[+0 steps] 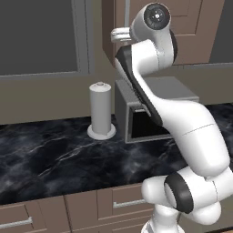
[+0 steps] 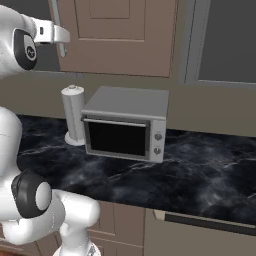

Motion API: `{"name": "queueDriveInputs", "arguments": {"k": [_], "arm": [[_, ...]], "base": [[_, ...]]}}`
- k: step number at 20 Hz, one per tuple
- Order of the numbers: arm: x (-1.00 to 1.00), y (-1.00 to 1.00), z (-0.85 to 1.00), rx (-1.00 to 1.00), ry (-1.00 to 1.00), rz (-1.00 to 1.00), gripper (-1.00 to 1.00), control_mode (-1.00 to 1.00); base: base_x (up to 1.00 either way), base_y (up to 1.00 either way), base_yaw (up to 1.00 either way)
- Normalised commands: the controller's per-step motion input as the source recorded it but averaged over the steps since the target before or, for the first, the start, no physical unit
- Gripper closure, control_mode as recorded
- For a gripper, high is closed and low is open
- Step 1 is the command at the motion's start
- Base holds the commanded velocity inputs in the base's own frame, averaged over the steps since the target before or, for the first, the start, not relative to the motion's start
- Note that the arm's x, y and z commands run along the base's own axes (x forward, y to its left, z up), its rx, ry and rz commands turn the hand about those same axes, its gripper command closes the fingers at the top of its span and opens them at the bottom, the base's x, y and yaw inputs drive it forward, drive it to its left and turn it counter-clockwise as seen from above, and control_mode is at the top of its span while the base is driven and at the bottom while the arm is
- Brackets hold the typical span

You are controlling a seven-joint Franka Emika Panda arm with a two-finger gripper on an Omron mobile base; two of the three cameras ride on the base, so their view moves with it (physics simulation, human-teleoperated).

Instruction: Move the mustard and ketchup from the cabinet to the dining counter.

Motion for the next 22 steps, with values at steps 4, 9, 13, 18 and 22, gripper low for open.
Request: {"name": "queueDriveInputs", "arguments": {"k": [4,9,13,18,22], "arm": [[0.33,0.04,0.06,0.1,0.0,0.01,-1.0,-1.0],[0.33,0.02,0.01,0.07,0.04,0.0,-1.0,-1.0],[0.32,0.0,0.0,0.08,0.05,0.0,-1.0,-1.0],[0.39,0.04,0.0,0.05,0.0,0.01,-1.0,-1.0],[0.32,0.08,0.0,0.0,0.0,0.0,-1.0,-1.0]], "base": [[0.0,0.0,0.0],[0.0,0.0,0.0],[0.0,0.0,0.0],[0.0,0.0,0.0],[0.0,0.0,0.0]]}}
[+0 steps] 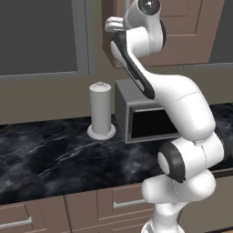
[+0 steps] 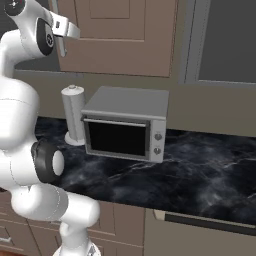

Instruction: Move the mustard and ketchup from the cabinet to the dining counter.

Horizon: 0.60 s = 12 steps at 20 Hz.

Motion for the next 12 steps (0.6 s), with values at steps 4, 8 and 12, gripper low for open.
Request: {"name": "queueDriveInputs", "arguments": {"k": [4,8,12], "arm": [[0.27,0.09,0.0,0.0,0.0,0.0,-1.0,-1.0],[0.2,0.06,0.0,0.0,-0.01,0.0,1.0,-1.0],[0.02,0.01,0.0,0.0,-0.02,0.01,1.0,-1.0]], "base": [[0.0,0.0,0.0],[0.0,0.0,0.0],[0.0,0.0,0.0]]}}
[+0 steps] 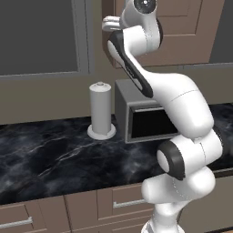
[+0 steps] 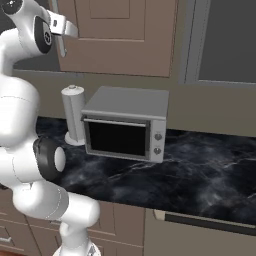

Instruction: Move the mustard and ketchup from the cabinet to the dining counter.

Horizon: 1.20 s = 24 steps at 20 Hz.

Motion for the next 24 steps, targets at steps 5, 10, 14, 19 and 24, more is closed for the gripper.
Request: {"name": "queueDriveInputs", "arguments": {"k": [5,10,14,19,24], "arm": [[-0.01,-0.01,-0.02,0.04,-0.03,0.0,1.0,-1.0],[-0.21,-0.03,-0.06,0.14,-0.01,0.0,1.0,-1.0],[-0.48,0.0,-0.07,0.16,0.0,0.05,1.0,-1.0],[-0.68,0.0,0.0,0.04,0.0,0.02,1.0,-1.0],[-0.73,-0.14,0.0,0.0,0.02,0.01,1.0,-1.0]], "base": [[0.0,0.0,0.0],[0.0,0.0,0.0],[0.0,0.0,0.0],[0.0,0.0,0.0],[0.0,0.0,0.0]]}}
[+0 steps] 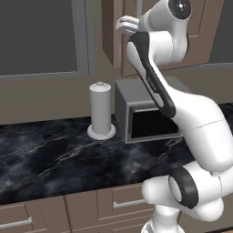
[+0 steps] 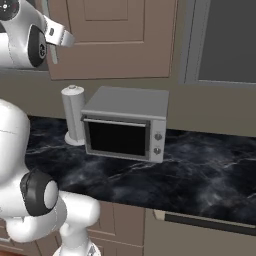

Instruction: Move the mustard and ketchup from the cabinet to the dining counter.

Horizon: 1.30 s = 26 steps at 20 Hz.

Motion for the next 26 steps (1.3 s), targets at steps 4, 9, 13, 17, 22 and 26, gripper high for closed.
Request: {"name": "queueDriveInputs", "arguments": {"k": [4,9,13,17,22,26], "arm": [[-0.75,-0.18,0.0,0.0,0.0,0.0,1.0,-1.0],[-0.72,-0.23,0.0,0.0,0.01,0.01,1.0,-1.0],[-0.76,-0.3,0.0,0.03,0.0,0.02,1.0,-1.0],[-0.8,-0.36,0.0,0.06,0.0,0.02,1.0,-1.0],[-0.79,-0.39,0.0,0.08,0.0,0.0,1.0,-1.0],[-0.77,-0.45,0.0,0.08,0.0,0.0,1.0,-1.0]], "base": [[0.0,0.0,0.0],[0.0,0.0,0.0],[0.0,0.0,0.0],[0.0,0.0,0.0],[0.0,0.0,0.0],[0.0,0.0,0.0]]}}
